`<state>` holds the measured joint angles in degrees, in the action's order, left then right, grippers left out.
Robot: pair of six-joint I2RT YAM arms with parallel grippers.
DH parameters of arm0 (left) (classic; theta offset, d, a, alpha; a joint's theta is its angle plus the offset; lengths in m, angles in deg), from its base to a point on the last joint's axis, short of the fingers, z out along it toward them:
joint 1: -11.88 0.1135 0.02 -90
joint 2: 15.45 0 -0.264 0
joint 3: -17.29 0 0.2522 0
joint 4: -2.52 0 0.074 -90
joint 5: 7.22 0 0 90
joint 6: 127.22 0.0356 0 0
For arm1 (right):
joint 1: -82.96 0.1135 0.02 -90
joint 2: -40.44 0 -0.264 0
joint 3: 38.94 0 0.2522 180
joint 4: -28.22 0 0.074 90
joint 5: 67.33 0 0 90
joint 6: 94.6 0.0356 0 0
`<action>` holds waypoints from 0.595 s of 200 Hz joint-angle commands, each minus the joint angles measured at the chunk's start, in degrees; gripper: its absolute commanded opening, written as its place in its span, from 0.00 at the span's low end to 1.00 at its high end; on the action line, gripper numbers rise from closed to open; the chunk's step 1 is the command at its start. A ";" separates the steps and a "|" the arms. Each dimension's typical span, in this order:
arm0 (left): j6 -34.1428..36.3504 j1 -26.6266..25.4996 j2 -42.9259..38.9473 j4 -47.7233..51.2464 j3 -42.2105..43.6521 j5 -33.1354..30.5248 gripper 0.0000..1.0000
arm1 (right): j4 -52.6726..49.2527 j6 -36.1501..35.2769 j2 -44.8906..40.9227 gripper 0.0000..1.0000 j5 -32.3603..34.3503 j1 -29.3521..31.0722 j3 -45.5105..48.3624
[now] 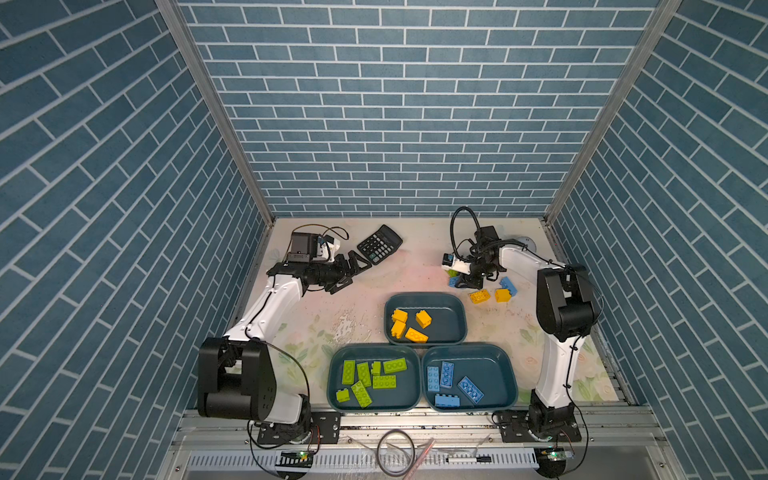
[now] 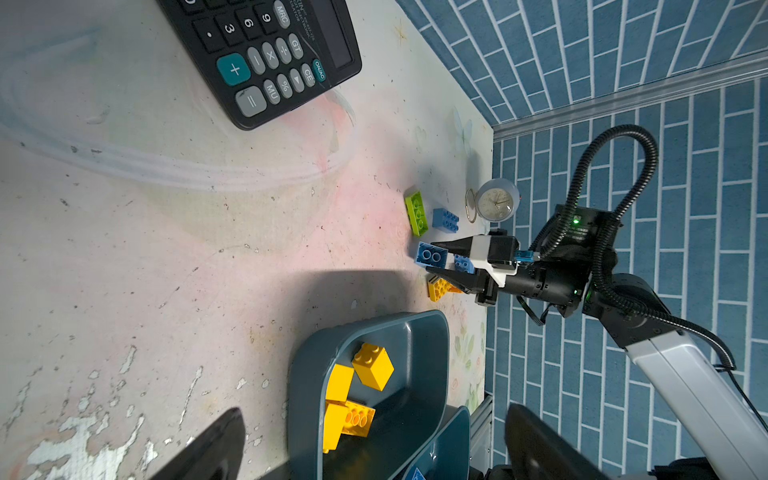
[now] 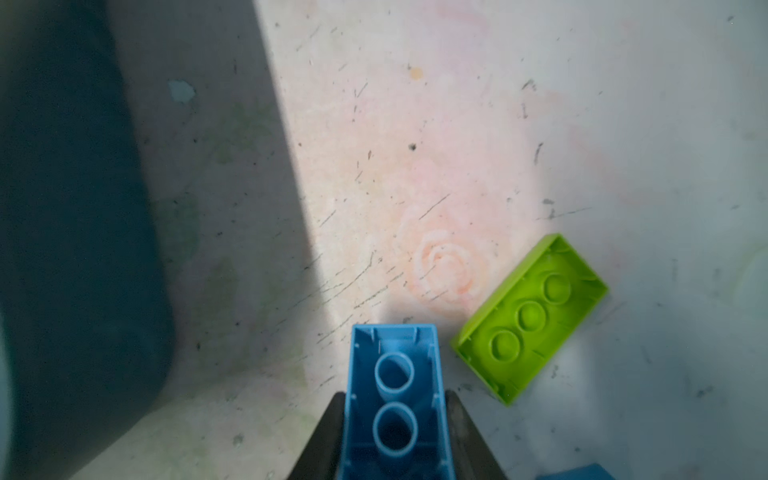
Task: Sort the legos into containers by color
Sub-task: 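Carry the light blue brick into the blue-filled bin and release it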
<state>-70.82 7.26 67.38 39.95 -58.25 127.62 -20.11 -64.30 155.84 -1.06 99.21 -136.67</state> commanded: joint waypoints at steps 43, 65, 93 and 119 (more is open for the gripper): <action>1.36 0.40 -1.19 0.42 0.26 0.46 0.99 | 2.03 7.44 -14.76 0.34 -4.70 0.29 7.25; 1.31 0.40 -1.12 0.17 0.34 0.45 0.99 | 2.37 11.95 -21.09 0.33 -8.52 1.60 10.49; 1.34 0.40 -1.29 0.15 0.26 0.79 0.99 | 2.06 17.29 -29.85 0.33 -10.39 5.98 15.47; 1.62 0.40 -1.67 0.25 0.52 1.12 0.99 | -2.14 20.44 -37.28 0.33 -9.85 12.25 20.66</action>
<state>-70.56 7.26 67.38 39.95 -58.25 127.88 -17.70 -49.04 123.93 -8.14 106.97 -119.77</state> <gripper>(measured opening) 0.986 0.345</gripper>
